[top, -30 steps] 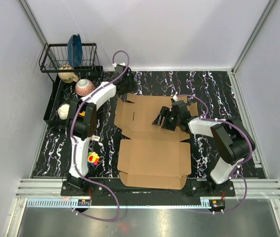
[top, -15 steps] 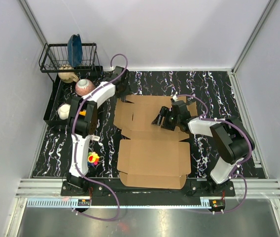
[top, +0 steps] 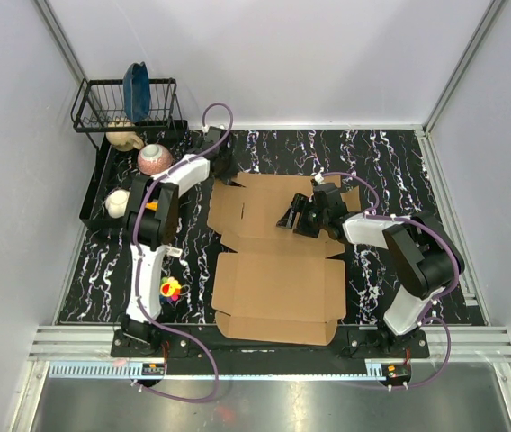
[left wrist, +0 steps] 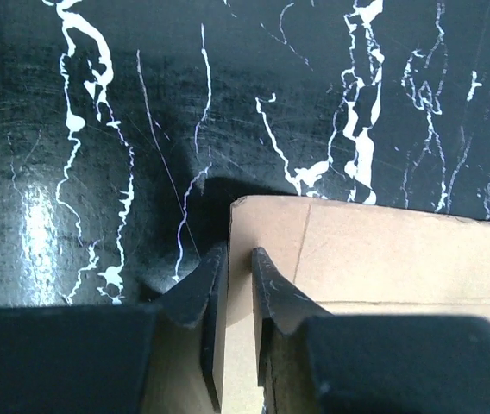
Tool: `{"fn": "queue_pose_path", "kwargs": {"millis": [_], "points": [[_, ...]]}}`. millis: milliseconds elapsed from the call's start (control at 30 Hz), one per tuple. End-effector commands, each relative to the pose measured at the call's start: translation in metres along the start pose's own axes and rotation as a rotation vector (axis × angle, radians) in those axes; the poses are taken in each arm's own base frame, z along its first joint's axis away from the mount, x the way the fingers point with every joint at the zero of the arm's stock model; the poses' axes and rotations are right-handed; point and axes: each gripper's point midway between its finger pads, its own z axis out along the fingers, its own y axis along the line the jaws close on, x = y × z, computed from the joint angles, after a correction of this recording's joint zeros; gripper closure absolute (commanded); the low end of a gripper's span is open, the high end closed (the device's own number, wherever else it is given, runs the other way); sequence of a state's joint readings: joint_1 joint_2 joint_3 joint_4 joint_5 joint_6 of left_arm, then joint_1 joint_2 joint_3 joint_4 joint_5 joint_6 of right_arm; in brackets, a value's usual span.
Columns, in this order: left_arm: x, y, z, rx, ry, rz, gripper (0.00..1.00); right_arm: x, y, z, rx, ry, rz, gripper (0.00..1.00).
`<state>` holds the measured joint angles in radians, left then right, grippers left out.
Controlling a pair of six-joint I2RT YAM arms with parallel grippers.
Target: Fold the paper box
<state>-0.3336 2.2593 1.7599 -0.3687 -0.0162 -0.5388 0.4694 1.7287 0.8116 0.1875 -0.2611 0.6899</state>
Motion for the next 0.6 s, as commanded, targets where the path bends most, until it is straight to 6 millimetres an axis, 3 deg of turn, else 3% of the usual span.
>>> {"fn": "queue_pose_path", "kwargs": {"millis": [0,200,333,567], "points": [[-0.018,-0.027,-0.028,0.095,-0.093,0.034,0.87,0.025,-0.016,0.006,0.057,0.087,0.015,0.28],[-0.005,-0.050,-0.032,0.055,-0.121,0.173,0.94,0.028,-0.020,0.007,0.066,0.089,0.017,0.29],[0.010,-0.055,-0.029,-0.012,-0.125,0.255,1.00,0.029,-0.022,0.007,0.073,0.090,0.020,0.30],[0.033,-0.051,-0.016,-0.124,-0.113,0.341,1.00,0.029,-0.023,0.006,0.077,0.092,0.016,0.30]]}}
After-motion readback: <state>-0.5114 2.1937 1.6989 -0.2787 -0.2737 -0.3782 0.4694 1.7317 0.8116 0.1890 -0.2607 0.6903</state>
